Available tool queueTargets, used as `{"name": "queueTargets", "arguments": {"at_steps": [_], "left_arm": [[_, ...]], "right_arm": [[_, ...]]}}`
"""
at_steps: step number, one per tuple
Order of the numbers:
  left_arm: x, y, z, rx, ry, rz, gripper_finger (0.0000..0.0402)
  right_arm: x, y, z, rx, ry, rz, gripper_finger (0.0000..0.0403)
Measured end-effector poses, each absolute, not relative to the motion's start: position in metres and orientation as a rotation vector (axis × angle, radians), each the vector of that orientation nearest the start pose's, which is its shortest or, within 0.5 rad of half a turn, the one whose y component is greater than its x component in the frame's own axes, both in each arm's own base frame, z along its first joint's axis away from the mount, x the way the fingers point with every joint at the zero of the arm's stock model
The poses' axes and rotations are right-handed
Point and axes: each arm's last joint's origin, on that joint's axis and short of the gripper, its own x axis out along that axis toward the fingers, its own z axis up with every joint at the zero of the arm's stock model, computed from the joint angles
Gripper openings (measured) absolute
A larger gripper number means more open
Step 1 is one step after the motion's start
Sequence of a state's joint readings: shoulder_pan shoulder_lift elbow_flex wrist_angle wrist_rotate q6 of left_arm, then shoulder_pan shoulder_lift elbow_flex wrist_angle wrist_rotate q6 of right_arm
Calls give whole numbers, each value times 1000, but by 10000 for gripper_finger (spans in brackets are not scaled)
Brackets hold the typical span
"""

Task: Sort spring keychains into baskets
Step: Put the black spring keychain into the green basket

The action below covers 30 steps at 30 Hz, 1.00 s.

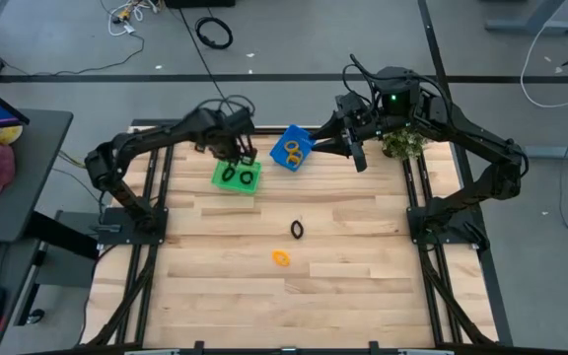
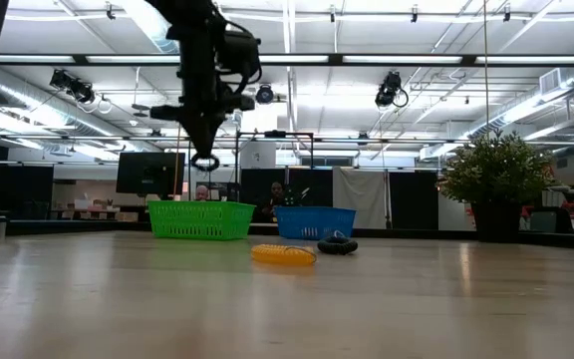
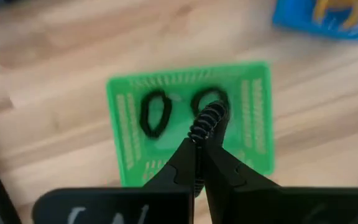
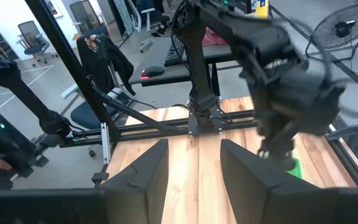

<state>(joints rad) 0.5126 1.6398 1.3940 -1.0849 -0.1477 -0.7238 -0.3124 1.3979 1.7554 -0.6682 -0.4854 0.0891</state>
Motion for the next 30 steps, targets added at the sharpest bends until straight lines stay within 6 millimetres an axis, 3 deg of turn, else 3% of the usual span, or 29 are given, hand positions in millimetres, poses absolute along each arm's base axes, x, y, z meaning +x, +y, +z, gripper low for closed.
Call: {"name": "queueTargets", "arguments": {"at_steps": [6, 11, 22, 30], "left_arm": [[268, 152, 235, -917, 1101, 1009, 14], [267, 150, 217, -948, 1074, 1009, 15], [260, 149, 196, -949, 1078, 1026, 15], [262, 151, 196, -946, 1046, 1016, 16]], "right_arm": [[263, -71, 477, 206, 294, 160, 146], [263, -71, 477, 205, 294, 160, 146], [263, -71, 477, 207, 294, 159, 146], [263, -71, 477, 211, 295, 159, 146]]}}
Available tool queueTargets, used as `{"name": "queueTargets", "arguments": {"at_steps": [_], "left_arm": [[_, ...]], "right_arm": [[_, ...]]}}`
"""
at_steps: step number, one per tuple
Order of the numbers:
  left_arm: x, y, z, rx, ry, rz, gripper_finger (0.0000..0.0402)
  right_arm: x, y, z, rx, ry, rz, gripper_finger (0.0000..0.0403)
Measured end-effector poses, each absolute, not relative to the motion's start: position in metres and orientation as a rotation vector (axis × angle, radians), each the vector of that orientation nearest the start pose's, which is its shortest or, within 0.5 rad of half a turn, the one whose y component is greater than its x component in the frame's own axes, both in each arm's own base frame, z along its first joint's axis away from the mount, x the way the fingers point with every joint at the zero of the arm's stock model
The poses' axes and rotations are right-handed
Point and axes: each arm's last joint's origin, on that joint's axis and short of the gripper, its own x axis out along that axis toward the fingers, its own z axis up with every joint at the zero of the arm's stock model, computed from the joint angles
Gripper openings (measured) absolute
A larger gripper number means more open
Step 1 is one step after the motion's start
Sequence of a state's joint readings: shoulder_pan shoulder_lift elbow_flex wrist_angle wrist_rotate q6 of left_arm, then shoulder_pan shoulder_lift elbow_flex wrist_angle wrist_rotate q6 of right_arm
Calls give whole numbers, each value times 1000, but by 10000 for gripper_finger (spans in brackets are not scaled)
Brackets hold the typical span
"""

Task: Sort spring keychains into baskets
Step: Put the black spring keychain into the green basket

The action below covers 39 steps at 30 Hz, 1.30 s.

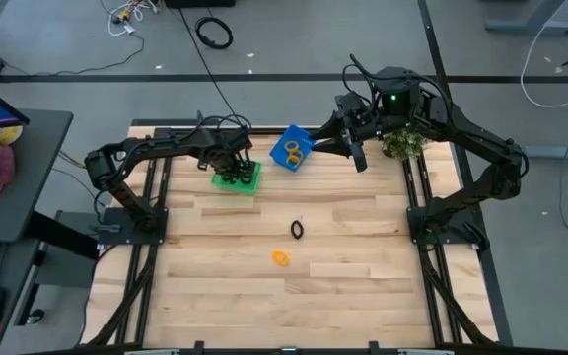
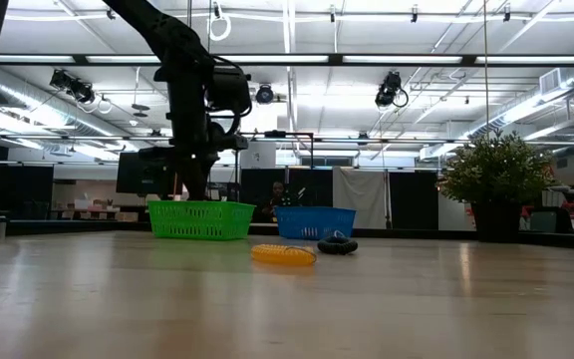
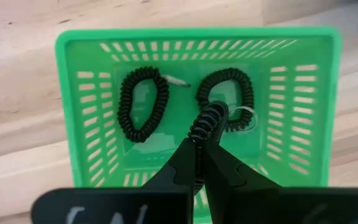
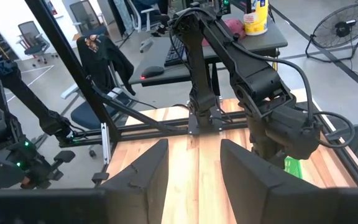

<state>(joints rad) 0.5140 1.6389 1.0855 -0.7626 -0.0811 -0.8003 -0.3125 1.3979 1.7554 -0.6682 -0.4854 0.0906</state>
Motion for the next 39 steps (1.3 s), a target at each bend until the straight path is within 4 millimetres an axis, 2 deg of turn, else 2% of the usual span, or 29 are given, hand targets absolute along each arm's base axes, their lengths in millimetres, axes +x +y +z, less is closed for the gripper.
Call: {"name": "queueTargets", "arguments": {"at_steps": [17, 26, 39], "left_arm": [[258, 159, 196, -904, 1041, 1039, 16], [262, 162, 180, -920, 1108, 1012, 16], [263, 162, 178, -922, 1107, 1008, 25]], "right_arm": [[268, -72, 473, 218, 308, 157, 146], [270, -73, 472, 217, 312, 158, 146], [270, -73, 472, 216, 312, 158, 146]]}}
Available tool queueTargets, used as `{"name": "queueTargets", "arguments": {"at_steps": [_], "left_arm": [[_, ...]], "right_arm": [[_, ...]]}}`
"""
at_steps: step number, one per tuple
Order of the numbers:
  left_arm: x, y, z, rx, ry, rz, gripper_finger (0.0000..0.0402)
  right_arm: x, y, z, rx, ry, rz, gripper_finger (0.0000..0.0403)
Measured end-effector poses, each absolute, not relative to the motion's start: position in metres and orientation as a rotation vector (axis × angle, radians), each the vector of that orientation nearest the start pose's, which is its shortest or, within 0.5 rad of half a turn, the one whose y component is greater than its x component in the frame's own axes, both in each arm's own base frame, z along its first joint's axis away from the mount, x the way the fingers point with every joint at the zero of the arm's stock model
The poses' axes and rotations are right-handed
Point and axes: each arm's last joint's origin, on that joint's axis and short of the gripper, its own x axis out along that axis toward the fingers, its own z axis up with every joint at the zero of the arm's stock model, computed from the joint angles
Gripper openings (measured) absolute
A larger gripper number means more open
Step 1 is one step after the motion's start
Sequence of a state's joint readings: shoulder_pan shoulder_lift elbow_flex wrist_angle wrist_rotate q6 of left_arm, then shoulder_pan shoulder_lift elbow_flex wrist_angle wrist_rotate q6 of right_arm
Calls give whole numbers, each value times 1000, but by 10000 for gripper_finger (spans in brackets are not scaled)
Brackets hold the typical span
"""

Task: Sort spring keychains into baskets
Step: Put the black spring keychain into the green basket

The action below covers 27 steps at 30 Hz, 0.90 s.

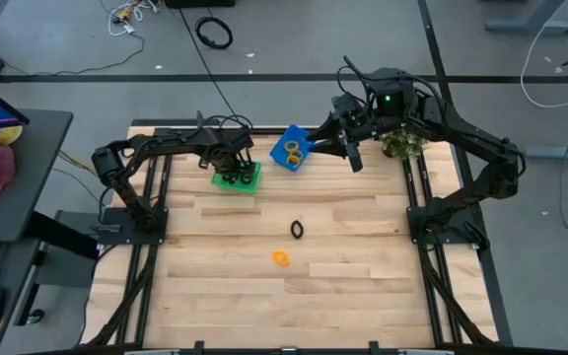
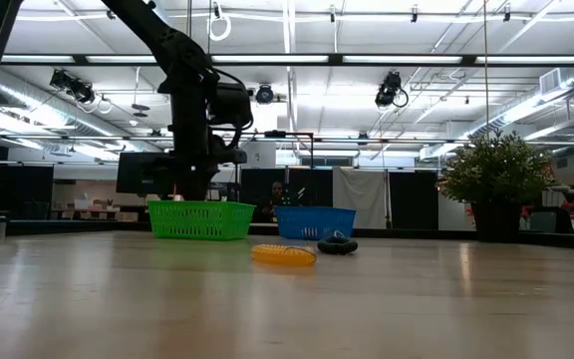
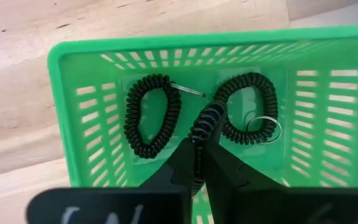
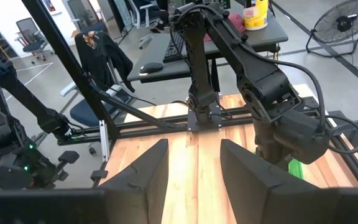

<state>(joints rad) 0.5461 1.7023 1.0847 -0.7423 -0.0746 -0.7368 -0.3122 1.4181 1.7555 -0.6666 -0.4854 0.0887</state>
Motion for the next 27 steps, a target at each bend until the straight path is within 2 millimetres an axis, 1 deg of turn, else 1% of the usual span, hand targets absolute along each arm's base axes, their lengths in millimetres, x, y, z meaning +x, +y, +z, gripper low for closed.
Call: {"name": "queueTargets", "arguments": {"at_steps": [10, 18, 21, 25, 27], "left_arm": [[263, 162, 178, -908, 1115, 997, 104], [263, 161, 181, -906, 1113, 981, 147], [264, 160, 190, -876, 1090, 962, 156], [266, 156, 215, -802, 1014, 952, 157], [266, 153, 231, -752, 969, 946, 153]], "right_arm": [[270, -73, 472, 215, 311, 158, 146], [270, -73, 472, 215, 311, 158, 146], [270, -73, 472, 216, 312, 158, 146], [270, -73, 472, 217, 315, 158, 146], [270, -73, 471, 218, 318, 158, 146]]}}
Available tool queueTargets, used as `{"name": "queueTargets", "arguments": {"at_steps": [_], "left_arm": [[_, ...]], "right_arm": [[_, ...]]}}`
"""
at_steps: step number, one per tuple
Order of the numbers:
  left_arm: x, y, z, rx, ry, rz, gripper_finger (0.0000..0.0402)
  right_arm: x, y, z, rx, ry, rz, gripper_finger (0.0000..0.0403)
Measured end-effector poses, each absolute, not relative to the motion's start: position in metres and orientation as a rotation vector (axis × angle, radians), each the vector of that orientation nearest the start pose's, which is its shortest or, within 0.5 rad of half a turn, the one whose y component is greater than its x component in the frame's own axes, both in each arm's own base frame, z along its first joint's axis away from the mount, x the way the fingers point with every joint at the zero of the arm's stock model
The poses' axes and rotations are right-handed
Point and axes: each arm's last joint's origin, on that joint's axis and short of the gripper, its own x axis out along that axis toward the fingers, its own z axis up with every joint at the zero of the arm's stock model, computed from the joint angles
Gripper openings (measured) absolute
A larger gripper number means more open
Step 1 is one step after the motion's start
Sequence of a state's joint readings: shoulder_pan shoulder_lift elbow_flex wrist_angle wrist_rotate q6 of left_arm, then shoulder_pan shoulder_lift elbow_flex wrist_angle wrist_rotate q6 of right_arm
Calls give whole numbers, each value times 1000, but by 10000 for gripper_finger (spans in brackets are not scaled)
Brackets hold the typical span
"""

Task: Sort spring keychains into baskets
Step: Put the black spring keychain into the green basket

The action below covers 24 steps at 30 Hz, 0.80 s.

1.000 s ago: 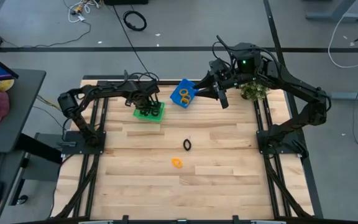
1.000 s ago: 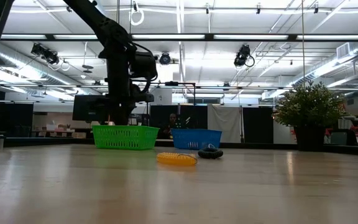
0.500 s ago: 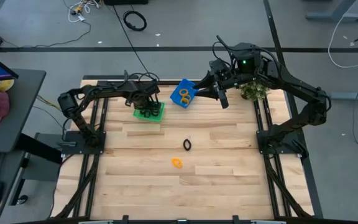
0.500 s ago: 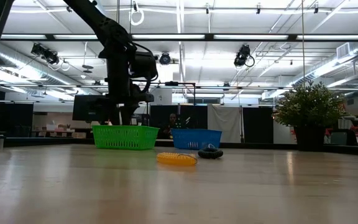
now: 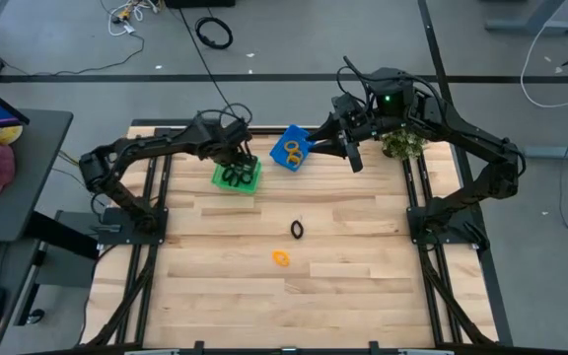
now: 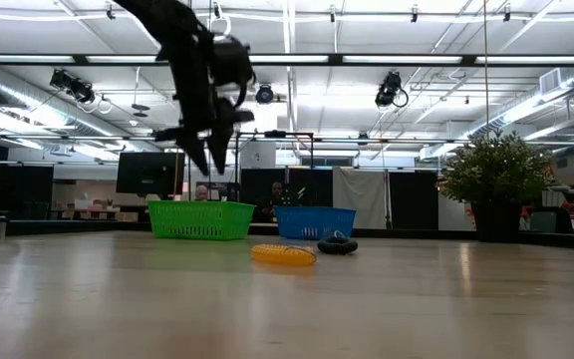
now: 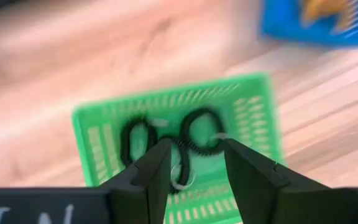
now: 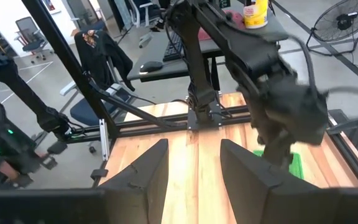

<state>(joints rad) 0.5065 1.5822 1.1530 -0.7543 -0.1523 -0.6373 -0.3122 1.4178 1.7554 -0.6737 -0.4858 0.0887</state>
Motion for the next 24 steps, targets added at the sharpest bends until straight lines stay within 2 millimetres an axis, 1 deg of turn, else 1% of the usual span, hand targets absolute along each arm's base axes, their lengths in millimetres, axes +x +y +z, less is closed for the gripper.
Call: {"name": "queueTargets", "arguments": {"at_steps": [6, 9, 12, 19, 24], "left_arm": [[263, 137, 286, -579, 796, 938, 136], [257, 126, 315, -544, 693, 938, 128], [247, 114, 343, -535, 591, 901, 123], [218, 77, 402, -465, 382, 740, 121], [202, 52, 433, -311, 216, 585, 120]], "right_arm": [[270, -73, 471, 219, 319, 158, 146], [270, -73, 471, 220, 320, 158, 146], [270, -73, 471, 220, 321, 158, 146], [269, -73, 470, 223, 329, 157, 146], [269, -73, 470, 212, 328, 159, 146]]}}
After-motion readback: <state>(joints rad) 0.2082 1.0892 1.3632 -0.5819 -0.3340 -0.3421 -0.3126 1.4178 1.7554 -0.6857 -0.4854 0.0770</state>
